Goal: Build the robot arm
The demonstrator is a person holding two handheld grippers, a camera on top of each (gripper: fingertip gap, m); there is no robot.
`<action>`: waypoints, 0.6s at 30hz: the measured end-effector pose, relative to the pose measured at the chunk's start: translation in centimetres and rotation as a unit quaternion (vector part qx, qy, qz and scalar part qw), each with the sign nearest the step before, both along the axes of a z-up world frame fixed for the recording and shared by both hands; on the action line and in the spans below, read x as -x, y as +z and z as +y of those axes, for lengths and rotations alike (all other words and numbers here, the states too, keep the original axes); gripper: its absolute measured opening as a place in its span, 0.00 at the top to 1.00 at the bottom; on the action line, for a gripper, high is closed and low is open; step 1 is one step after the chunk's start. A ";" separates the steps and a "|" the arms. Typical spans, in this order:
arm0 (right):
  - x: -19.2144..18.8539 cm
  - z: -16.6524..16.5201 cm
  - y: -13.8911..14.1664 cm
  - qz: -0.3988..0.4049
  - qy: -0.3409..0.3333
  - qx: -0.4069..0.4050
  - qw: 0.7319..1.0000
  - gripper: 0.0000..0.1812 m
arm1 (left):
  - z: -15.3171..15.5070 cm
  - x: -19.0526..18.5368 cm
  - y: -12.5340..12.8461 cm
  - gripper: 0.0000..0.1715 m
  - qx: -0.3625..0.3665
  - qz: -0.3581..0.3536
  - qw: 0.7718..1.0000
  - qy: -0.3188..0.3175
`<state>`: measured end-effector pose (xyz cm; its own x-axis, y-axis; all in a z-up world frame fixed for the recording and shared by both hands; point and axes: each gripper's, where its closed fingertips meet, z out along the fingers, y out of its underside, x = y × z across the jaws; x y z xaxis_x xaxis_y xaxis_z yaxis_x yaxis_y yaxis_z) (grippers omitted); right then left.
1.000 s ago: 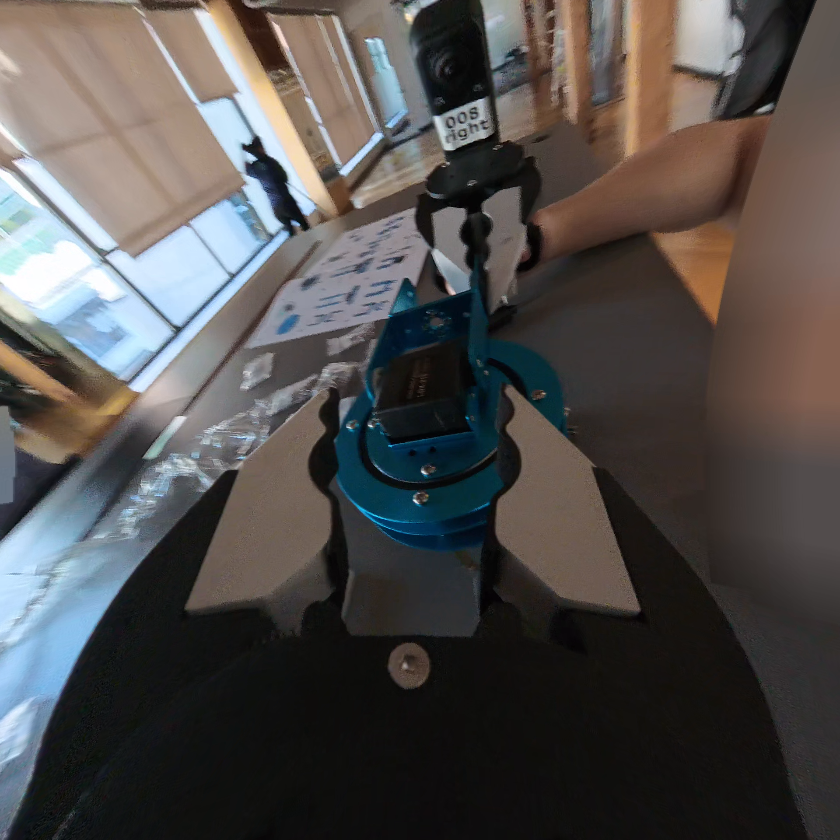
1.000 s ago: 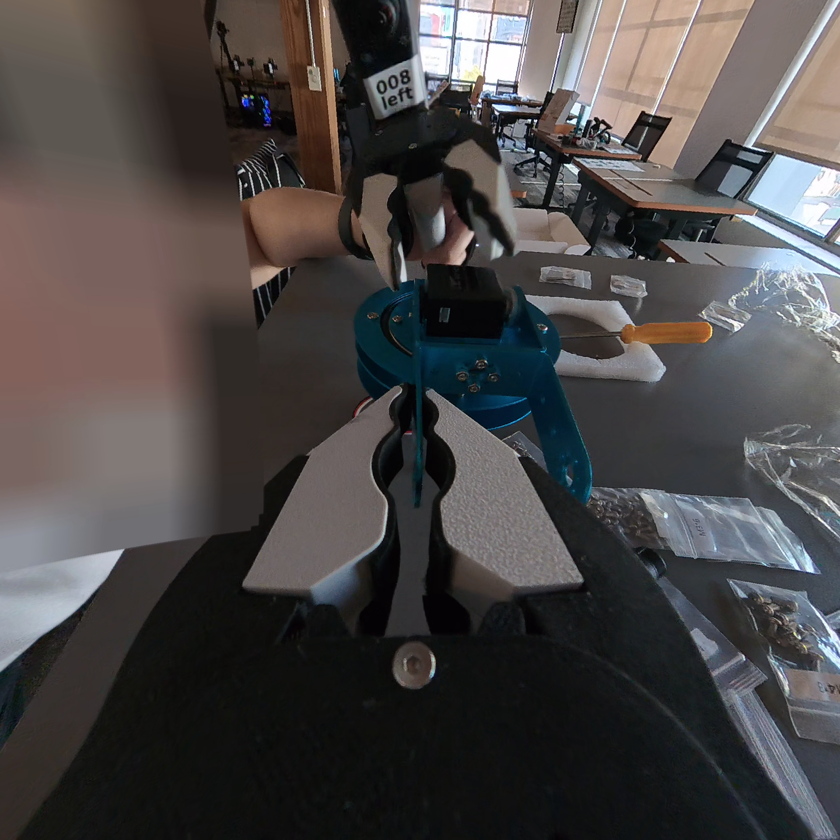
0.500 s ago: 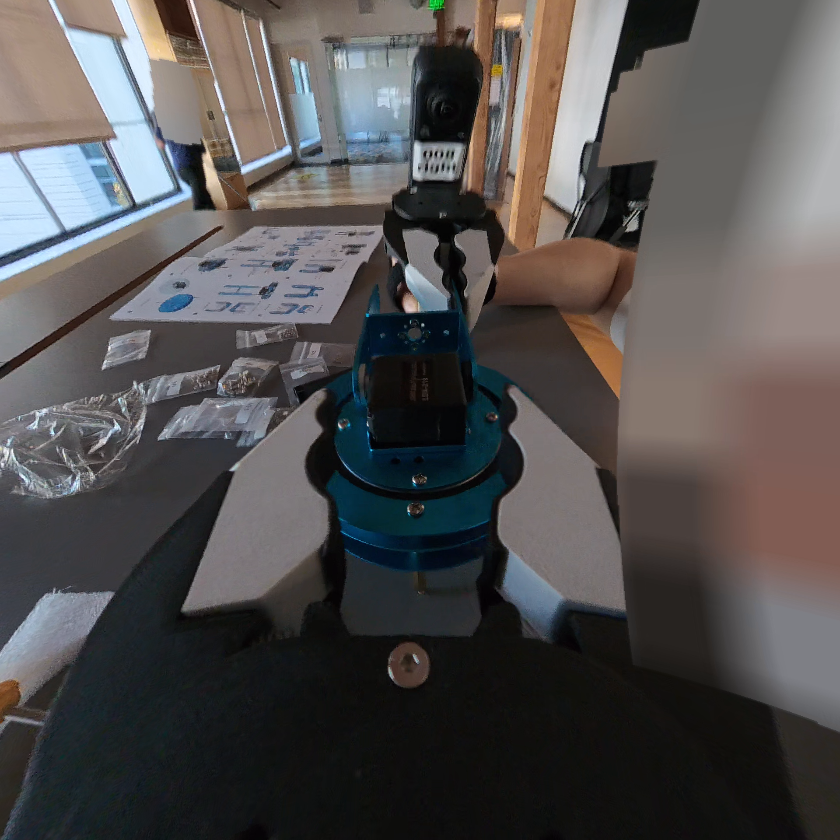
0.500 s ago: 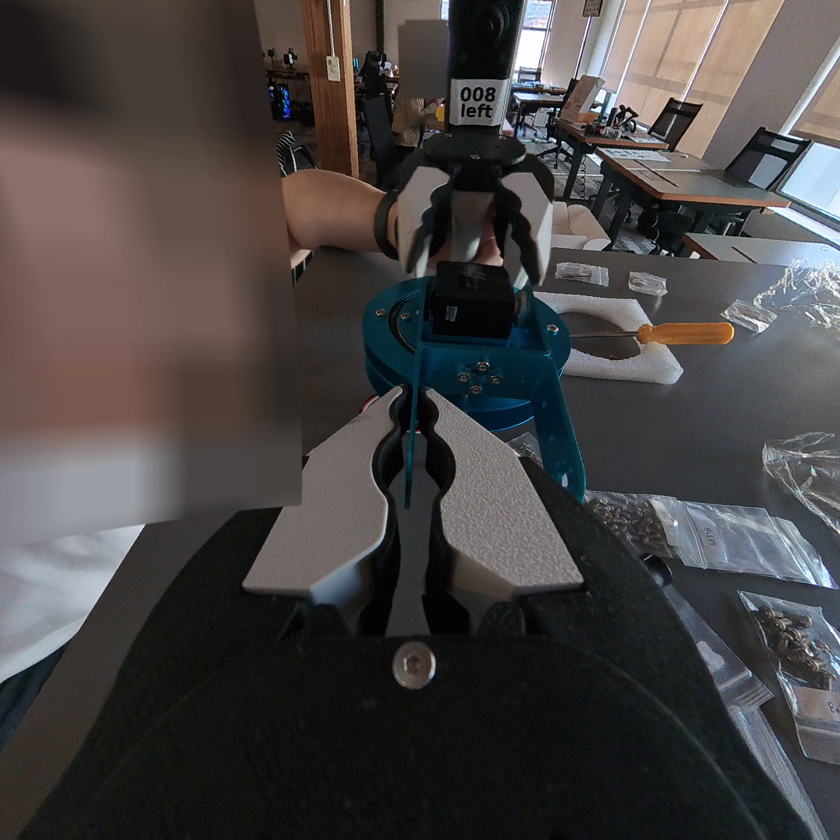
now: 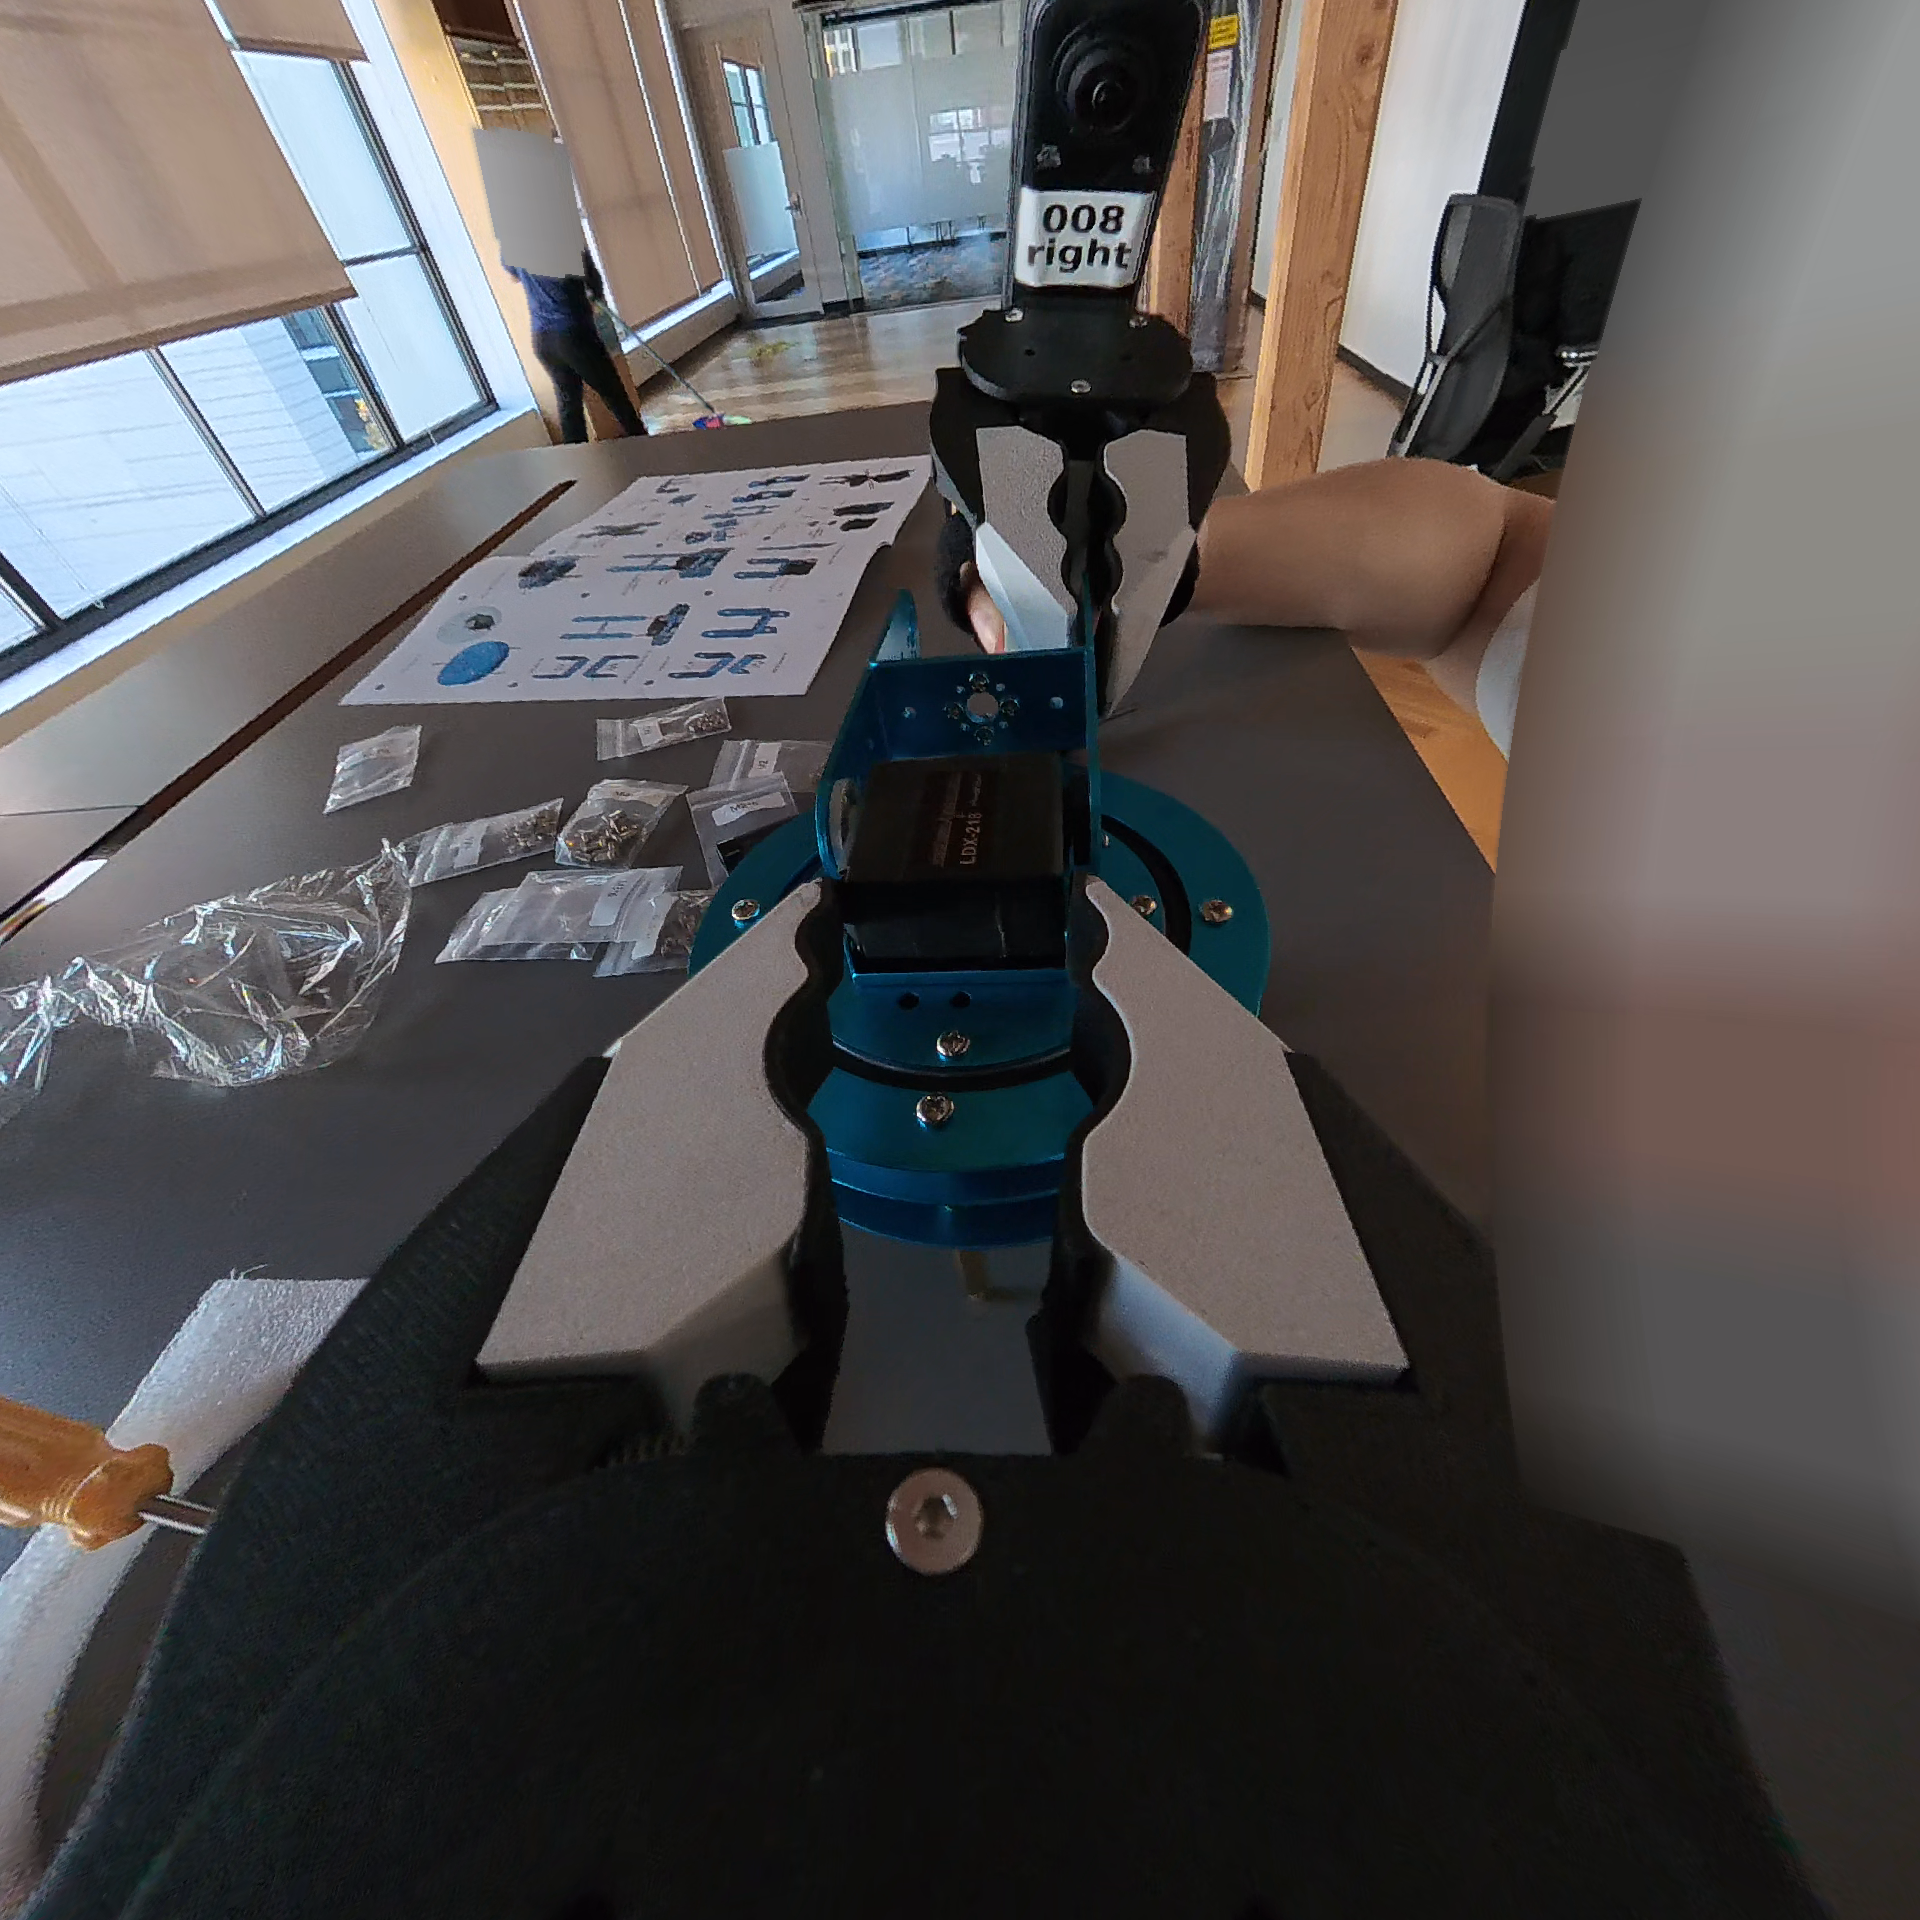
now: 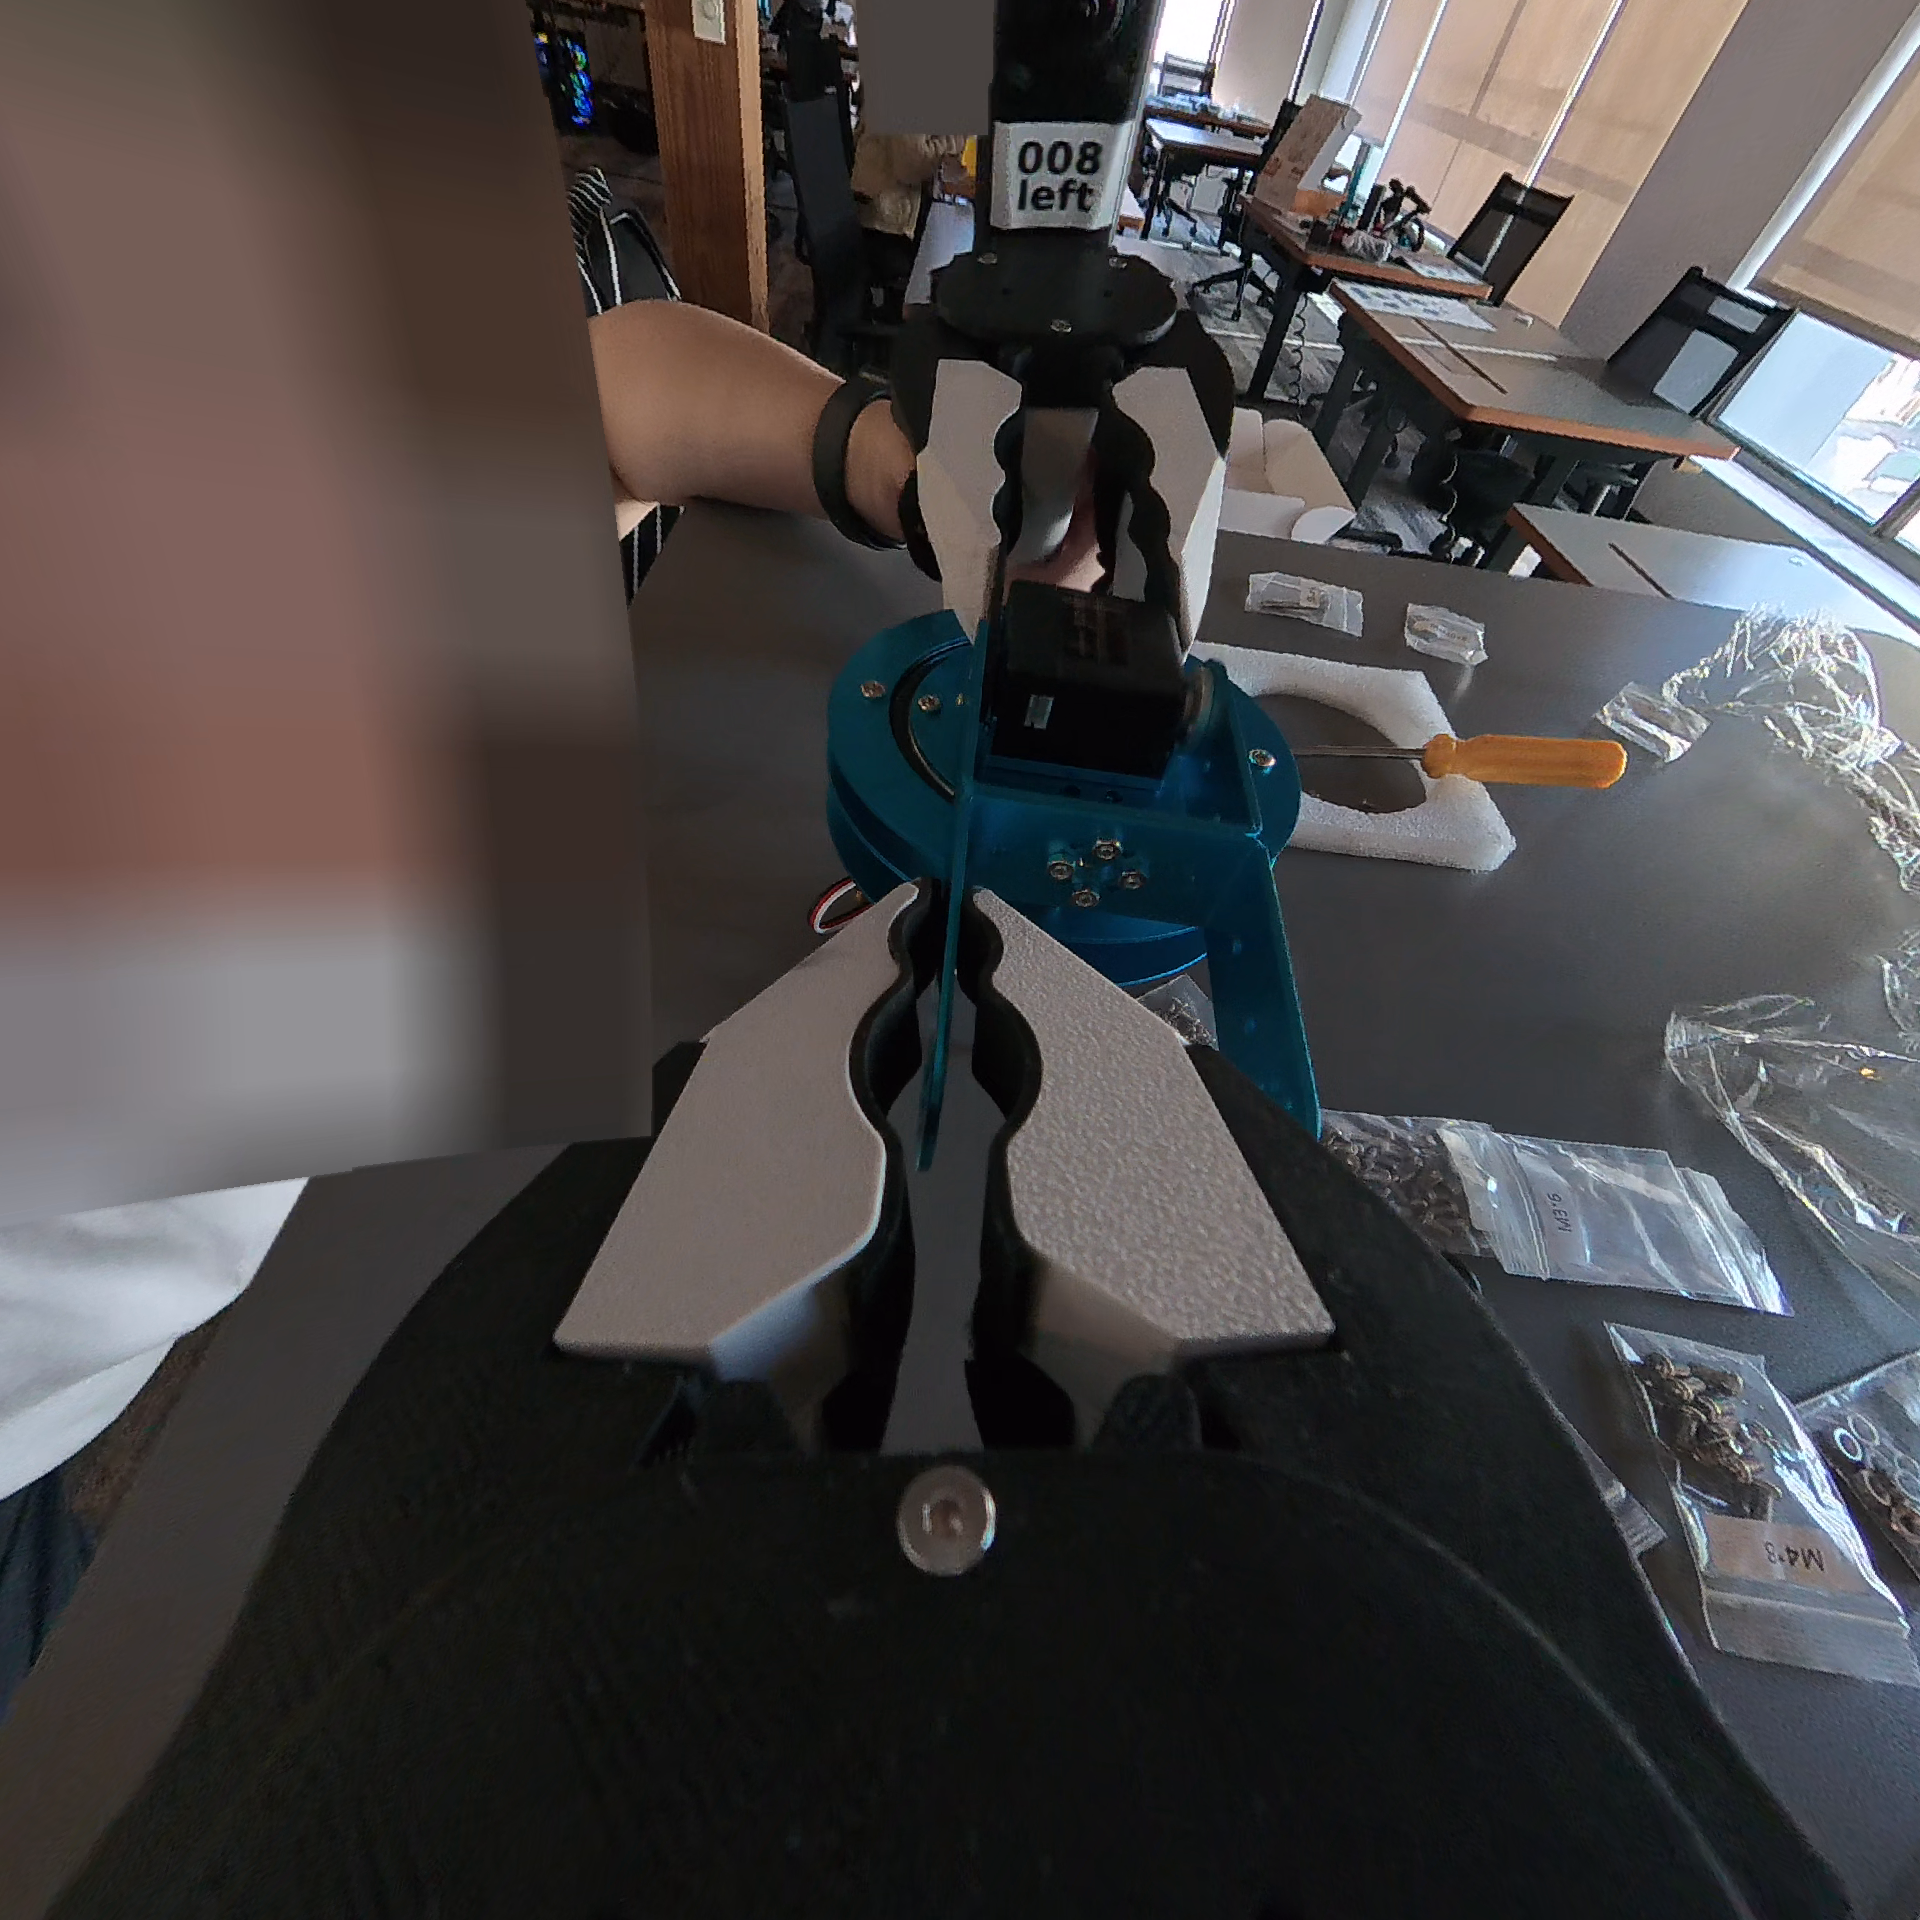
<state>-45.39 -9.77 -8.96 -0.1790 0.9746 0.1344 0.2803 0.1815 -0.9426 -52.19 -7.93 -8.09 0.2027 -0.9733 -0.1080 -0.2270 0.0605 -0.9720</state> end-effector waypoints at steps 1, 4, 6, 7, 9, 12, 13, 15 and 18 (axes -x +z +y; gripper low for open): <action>0.0 0.0 0.1 -0.003 -0.001 -0.001 1.000 1.00 | 0.0 0.0 0.0 0.75 0.003 0.004 1.000 -0.001; -0.1 -0.1 0.3 -0.012 -0.009 -0.008 1.000 1.00 | 0.0 -0.1 0.0 0.75 0.012 0.009 1.000 -0.004; -0.1 -0.2 0.7 -0.020 -0.016 -0.018 1.000 1.00 | 0.0 -0.2 -0.1 0.75 0.015 0.015 1.000 -0.003; -0.1 -0.2 0.8 -0.022 -0.021 -0.021 0.999 1.00 | -0.1 -0.3 -0.1 0.75 0.012 0.019 1.000 -0.002; -0.2 -0.4 1.2 -0.022 -0.025 -0.025 0.999 0.99 | -0.2 -0.4 -0.1 0.75 0.010 0.021 1.000 -0.002; -0.2 -0.5 1.4 -0.020 -0.031 -0.013 0.999 0.99 | -0.3 -0.5 -0.1 0.75 0.017 0.018 1.000 0.001; -0.1 -0.5 1.4 -0.019 -0.032 -0.009 0.999 0.99 | -0.3 -0.5 -0.1 0.75 0.013 0.021 1.000 0.003; -0.1 -0.6 1.5 -0.018 -0.034 -0.002 0.999 0.99 | -0.3 -0.5 0.0 0.75 0.006 0.028 1.000 0.008; 0.0 -0.7 1.5 -0.022 -0.036 -0.017 0.999 0.99 | -0.4 -0.6 0.0 0.75 0.000 0.030 1.000 0.008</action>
<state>-45.36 -10.49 -7.48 -0.1145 0.9804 0.1606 0.3344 0.1903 -0.9230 -51.63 -8.30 -8.12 0.2121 -0.9697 -0.1212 -0.2864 0.0569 -0.9564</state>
